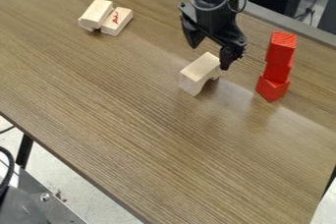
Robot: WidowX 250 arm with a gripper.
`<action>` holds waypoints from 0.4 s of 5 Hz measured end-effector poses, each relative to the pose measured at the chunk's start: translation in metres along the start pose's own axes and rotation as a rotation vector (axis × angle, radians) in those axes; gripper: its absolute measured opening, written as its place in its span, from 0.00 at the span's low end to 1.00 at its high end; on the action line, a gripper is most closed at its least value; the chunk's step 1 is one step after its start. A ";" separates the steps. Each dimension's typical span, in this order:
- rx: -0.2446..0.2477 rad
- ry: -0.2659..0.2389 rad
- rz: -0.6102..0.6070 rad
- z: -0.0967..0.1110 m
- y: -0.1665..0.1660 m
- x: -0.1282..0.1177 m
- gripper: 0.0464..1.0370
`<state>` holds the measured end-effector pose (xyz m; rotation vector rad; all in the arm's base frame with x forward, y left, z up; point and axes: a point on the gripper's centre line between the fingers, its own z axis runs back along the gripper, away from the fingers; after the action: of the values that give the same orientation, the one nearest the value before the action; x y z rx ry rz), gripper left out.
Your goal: Move the arch to the left blocks
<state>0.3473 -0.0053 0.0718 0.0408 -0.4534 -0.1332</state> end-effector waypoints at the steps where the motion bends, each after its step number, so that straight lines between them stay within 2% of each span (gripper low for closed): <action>1: -0.006 0.036 0.001 -0.009 -0.002 -0.009 0.96; 2: -0.015 0.056 0.006 -0.017 -0.003 -0.010 0.96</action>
<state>0.3458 -0.0067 0.0520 0.0280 -0.3969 -0.1295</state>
